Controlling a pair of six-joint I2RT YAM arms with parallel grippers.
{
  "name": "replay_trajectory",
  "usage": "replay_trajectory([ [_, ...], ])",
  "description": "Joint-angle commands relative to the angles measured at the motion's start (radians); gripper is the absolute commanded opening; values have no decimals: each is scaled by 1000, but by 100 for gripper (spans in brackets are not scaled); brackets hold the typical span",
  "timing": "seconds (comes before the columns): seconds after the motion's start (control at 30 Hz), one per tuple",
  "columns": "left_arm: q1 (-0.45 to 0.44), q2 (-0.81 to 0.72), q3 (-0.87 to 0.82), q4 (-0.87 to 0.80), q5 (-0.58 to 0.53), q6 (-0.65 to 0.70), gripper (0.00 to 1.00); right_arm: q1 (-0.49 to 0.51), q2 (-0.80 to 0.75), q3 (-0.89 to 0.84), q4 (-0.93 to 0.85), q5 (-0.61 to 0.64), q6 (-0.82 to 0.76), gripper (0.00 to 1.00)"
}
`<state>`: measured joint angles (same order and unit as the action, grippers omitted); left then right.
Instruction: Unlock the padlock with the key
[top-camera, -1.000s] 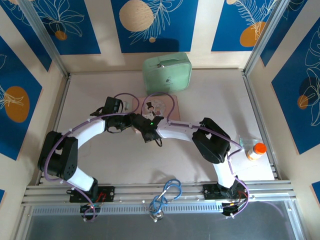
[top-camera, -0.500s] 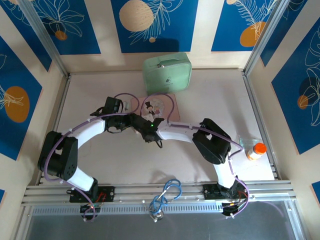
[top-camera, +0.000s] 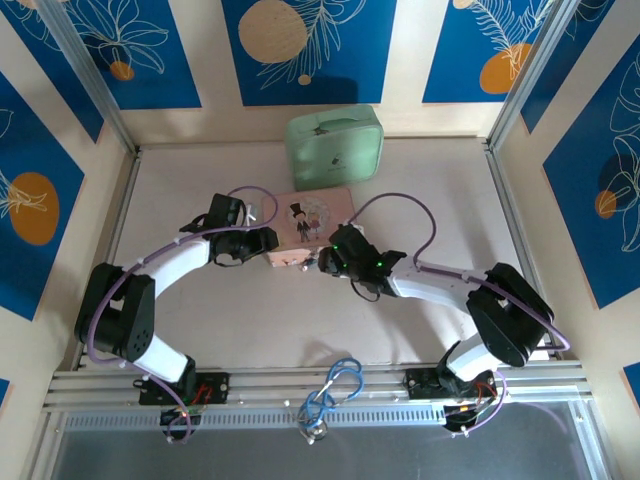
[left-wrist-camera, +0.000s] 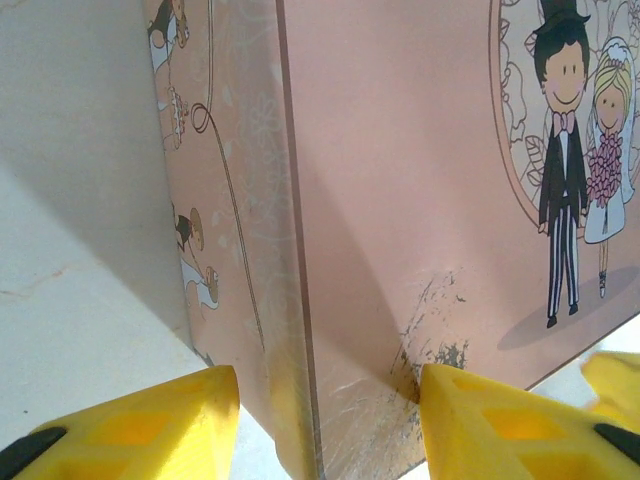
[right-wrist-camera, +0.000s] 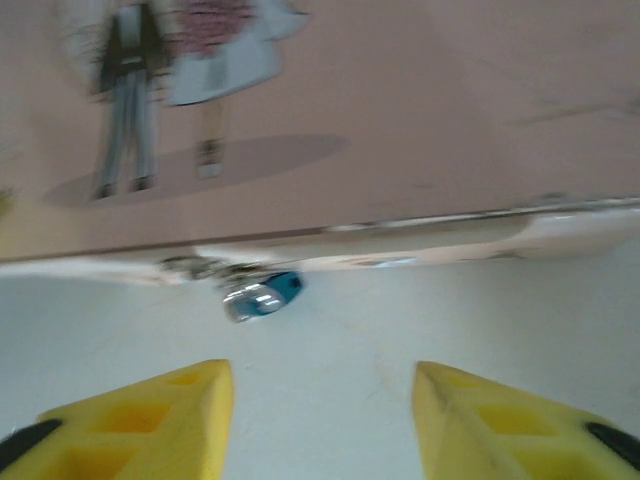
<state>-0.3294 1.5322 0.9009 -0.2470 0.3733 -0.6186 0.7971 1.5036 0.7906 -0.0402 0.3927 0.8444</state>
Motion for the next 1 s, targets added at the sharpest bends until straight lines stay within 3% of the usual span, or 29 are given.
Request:
replay_trajectory([
  [0.0,7,-14,-29,-71,-8,26,49,-6,6,-32,135,-108,115,38],
  [0.1,7,-12,-31,-67,-4,21,49,-6,51,-24,125,-124,116,27],
  [0.17,7,-13,-31,-66,-7,20,49,-2,81,-7,108,-140,102,25],
  [0.47,7,-11,-34,-70,-10,27,49,28,128,63,58,-113,21,44],
  [0.67,7,-14,-32,-77,-13,31,49,36,191,137,-36,-97,-5,49],
  [0.97,7,-11,-37,-72,-11,31,49,42,270,221,-118,-76,-16,43],
])
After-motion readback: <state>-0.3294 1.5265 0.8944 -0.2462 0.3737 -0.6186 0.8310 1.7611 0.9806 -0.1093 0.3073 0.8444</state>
